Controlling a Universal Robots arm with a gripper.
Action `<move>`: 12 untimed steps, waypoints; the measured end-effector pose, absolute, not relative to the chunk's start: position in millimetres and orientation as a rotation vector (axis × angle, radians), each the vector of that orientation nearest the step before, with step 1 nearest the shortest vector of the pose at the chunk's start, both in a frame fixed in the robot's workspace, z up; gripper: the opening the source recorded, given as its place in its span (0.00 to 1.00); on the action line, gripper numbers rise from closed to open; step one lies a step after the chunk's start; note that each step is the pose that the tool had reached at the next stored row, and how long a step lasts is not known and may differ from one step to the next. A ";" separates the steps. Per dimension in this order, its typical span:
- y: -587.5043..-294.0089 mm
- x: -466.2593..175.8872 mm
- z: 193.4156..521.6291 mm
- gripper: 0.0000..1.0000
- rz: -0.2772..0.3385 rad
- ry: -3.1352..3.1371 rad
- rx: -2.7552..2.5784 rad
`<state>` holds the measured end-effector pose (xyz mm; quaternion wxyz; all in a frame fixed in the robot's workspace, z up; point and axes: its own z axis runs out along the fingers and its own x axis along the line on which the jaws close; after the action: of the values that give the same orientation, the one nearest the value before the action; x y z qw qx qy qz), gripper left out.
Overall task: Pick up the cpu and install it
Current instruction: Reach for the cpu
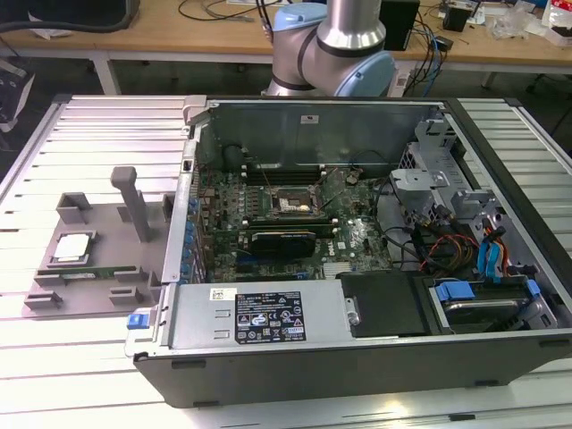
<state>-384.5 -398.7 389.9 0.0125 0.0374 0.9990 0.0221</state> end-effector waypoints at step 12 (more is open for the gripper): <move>-398.7 -410.3 389.7 0.11 0.069 3.114 0.117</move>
<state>-410.3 -398.7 389.7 0.0124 0.0374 0.9990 0.0221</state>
